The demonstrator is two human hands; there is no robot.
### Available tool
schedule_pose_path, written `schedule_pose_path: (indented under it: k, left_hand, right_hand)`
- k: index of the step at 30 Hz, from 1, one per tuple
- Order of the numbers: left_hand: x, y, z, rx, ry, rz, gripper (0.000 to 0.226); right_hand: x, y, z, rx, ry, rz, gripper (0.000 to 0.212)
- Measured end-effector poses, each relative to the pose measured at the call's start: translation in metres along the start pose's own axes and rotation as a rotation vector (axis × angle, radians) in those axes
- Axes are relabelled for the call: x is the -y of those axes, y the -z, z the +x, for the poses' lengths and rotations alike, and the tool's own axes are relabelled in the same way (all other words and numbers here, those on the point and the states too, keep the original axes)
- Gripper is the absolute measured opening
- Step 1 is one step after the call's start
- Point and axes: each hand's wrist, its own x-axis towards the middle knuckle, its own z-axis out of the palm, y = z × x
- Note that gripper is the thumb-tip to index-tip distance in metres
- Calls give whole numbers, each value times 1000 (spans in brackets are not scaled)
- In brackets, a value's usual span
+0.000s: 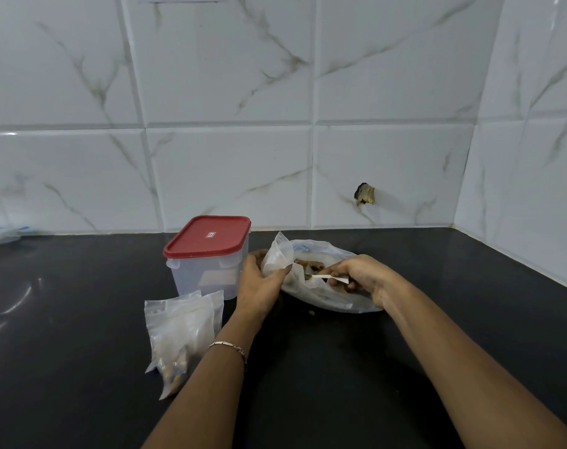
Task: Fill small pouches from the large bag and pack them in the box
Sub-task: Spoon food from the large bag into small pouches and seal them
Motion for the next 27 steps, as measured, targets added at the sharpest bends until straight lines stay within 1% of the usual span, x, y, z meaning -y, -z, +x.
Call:
schedule_pose_path:
  k: [4, 8, 10, 13, 16, 18, 20, 24, 27]
  left_hand:
    - [-4, -1, -1, -52, -47, 17, 42]
    - [-8, 0, -2, -36, -29, 33, 43]
    - [-10, 0, -4, -20, -48, 56, 37]
    - [-13, -1, -7, -32, -119, 87, 26]
    - [-15, -3, -8, -58, -230, 154, 19]
    - [-15, -4, -9, -64, -307, 210, 20]
    - [-15, -5, -10, -75, -347, 248, 23]
    - [-19, -4, -11, -118, -372, 211, 23]
    - [-24, -3, -13, -107, -354, 165, 26]
  right_hand:
    - [3, 3, -7, -38, 3, 25, 29]
    - [2, 7, -15, -85, 4, 40, 29]
    - [-1, 9, -17, -98, -2, 61, 28]
    - [-4, 11, -18, -101, -10, 102, 27]
    - [-6, 12, -22, -104, -3, 140, 27]
    - [-7, 12, -25, -106, -1, 158, 27]
    - [-7, 12, -26, -109, 0, 150, 27]
    - [-5, 12, -27, -109, 10, 116, 27]
    - [-1, 18, -28, -123, 54, 134, 26]
